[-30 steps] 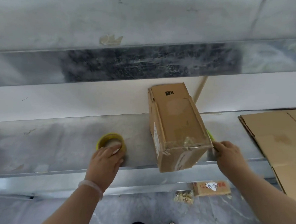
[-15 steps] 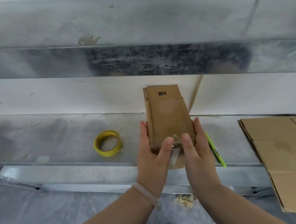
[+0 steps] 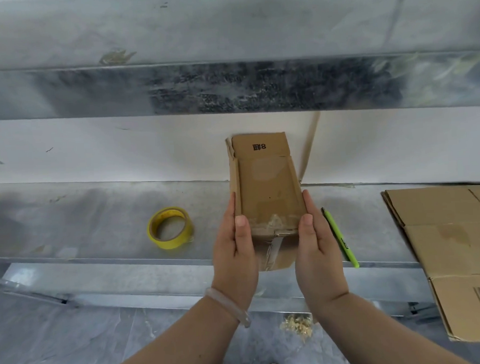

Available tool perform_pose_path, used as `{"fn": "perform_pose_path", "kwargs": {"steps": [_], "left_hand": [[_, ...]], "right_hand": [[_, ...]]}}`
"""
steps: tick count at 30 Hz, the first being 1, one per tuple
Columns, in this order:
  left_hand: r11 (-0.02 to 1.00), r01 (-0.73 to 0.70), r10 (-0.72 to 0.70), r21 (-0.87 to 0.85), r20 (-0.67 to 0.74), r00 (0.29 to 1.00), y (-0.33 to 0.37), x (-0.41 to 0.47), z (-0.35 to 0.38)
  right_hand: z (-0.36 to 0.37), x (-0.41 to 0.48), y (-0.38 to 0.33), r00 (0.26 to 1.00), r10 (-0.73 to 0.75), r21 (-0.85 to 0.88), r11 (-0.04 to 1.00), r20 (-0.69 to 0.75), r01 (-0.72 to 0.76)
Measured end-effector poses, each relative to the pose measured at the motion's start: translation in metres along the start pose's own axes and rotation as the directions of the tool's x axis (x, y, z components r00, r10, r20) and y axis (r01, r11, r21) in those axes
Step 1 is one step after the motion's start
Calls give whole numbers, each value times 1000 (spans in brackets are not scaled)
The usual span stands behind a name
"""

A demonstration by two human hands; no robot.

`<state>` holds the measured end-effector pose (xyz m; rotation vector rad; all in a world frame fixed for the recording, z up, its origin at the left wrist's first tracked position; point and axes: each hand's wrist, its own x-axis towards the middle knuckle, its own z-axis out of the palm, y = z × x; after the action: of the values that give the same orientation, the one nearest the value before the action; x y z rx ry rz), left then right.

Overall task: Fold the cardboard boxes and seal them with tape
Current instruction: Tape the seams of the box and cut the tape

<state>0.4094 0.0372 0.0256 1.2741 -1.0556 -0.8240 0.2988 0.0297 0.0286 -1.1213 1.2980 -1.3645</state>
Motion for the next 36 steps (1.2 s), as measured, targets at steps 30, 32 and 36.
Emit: {"fn": "perform_pose_path", "kwargs": {"steps": [30, 32, 36], "left_hand": [[968, 251, -251, -18, -169, 953, 18, 3, 13], [971, 237, -238, -24, -144, 961, 16, 1, 11], [982, 145, -131, 118, -116, 985, 13, 2, 7]], "right_hand": [[1, 11, -7, 999, -17, -244, 969, 50, 28], [-1, 10, -6, 996, -38, -244, 968, 80, 57], [-10, 13, -3, 982, -73, -275, 954, 172, 119]]}}
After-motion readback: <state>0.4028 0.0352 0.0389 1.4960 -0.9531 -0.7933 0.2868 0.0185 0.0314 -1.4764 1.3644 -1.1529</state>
